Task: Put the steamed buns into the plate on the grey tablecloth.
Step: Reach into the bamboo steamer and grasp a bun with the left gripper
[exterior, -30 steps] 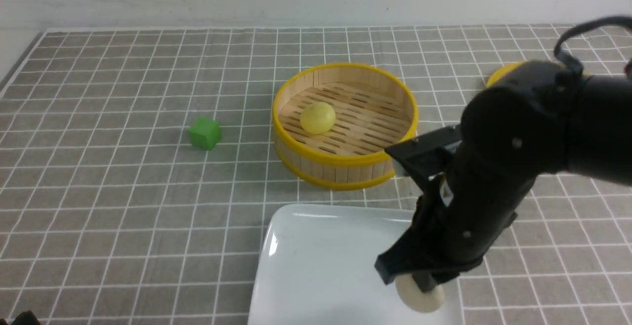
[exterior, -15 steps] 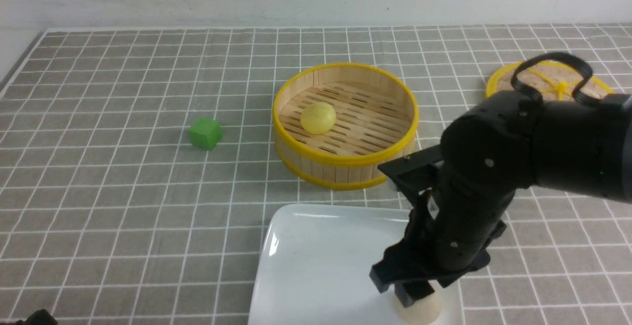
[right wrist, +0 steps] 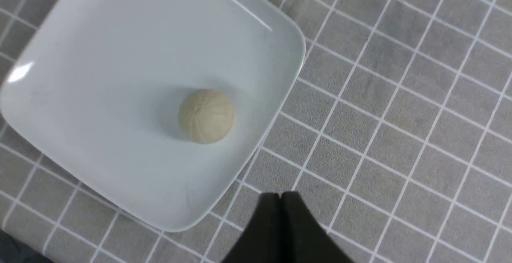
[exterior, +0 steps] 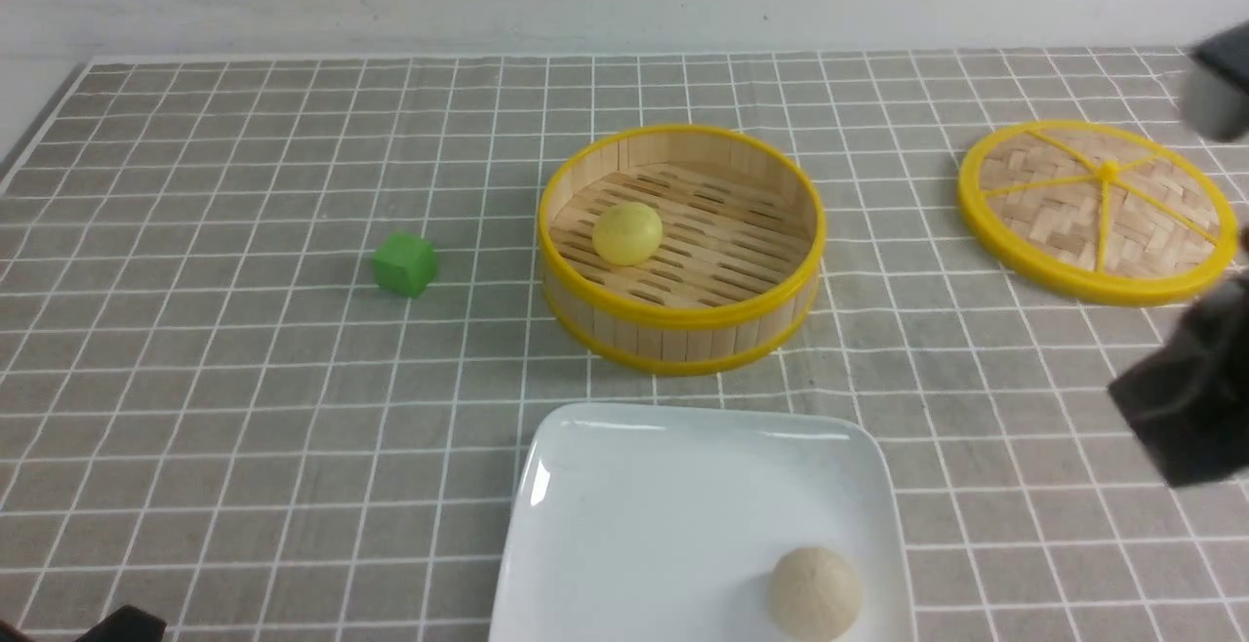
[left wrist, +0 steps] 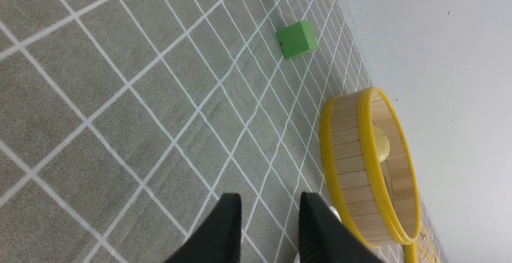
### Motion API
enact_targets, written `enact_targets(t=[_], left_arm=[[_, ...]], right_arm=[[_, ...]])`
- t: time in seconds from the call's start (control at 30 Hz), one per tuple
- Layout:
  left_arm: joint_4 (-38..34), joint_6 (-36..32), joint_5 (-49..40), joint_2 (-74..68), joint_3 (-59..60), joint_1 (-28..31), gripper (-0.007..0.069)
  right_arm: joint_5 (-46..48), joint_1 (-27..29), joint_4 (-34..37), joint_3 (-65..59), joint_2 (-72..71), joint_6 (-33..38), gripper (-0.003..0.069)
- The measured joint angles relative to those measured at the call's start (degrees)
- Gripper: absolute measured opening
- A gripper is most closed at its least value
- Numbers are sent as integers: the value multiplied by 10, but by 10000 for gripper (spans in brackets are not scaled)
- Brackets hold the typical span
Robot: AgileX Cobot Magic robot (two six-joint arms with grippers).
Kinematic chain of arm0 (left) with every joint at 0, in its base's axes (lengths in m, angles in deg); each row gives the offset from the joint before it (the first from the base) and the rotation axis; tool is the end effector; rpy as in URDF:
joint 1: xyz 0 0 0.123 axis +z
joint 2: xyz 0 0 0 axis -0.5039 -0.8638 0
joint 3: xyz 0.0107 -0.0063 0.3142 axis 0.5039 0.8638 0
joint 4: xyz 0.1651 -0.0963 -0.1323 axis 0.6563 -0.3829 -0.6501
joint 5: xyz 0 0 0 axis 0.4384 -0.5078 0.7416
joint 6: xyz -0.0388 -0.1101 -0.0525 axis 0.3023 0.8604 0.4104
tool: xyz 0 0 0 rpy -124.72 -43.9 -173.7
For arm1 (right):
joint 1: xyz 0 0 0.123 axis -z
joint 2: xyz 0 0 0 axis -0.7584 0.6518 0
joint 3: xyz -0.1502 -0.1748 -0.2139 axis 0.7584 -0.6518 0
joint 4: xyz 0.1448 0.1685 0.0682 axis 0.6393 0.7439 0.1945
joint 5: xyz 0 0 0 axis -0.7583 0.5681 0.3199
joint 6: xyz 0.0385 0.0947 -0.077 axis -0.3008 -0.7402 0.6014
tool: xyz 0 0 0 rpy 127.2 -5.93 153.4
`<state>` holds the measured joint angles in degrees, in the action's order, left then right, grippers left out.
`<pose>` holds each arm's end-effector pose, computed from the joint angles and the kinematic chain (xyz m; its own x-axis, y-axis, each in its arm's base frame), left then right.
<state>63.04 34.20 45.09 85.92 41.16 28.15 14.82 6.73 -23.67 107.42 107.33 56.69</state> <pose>0.0380 -0.0131 0.1618 -0.2452 -0.8670 -0.4338 -0.1927 0.4821 -0.8547 0.1244 0.1015 0.3711 -0.7489 -0.3321 -0.5735 -0.4628 0.8815 0.0939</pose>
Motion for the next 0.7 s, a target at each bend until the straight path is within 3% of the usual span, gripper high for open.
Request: enact_targets(t=[0.17, 0.3, 0.5, 0.6, 0.7], left_arm=[[0, -46, -59, -1, -56, -9, 71], [1, -89, -124, -54, -150, -15, 7], [1, -231, -300, -328, -350, -16, 1], [-17, -324, -334, -463, -436, -16, 2], [-80, -409, -357, -604, -527, -17, 26]], right_arm=[[-155, 0, -1, -150, -172, -4, -15], [-248, 0, -3, -240, -256, -4, -15], [-281, 0, -4, -289, -290, -5, -11], [-281, 0, -14, -290, -287, -5, -10], [-281, 0, -21, -290, -287, -5, -9]])
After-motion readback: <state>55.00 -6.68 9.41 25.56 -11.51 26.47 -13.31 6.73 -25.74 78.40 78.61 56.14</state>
